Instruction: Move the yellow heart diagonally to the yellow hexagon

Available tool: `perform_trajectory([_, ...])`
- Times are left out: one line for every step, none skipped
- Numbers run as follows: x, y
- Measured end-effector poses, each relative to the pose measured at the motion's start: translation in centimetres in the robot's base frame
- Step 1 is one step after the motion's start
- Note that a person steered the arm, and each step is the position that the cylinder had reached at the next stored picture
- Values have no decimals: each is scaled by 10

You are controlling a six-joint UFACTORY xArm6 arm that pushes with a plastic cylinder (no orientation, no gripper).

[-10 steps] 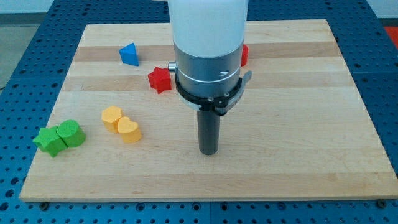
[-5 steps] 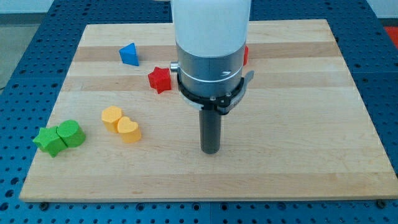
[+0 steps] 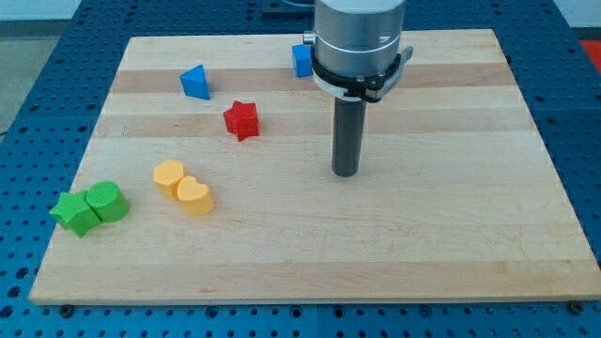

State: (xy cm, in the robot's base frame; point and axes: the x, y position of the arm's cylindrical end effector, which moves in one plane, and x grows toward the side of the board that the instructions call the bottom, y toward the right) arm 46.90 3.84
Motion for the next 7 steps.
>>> perform_trajectory([39,2])
perform_trajectory([87,1])
perform_trajectory([106,-7])
perform_trajectory([146,-18])
perform_trajectory([149,-36])
perform_trajectory([150,-56])
perform_trajectory([148,-106])
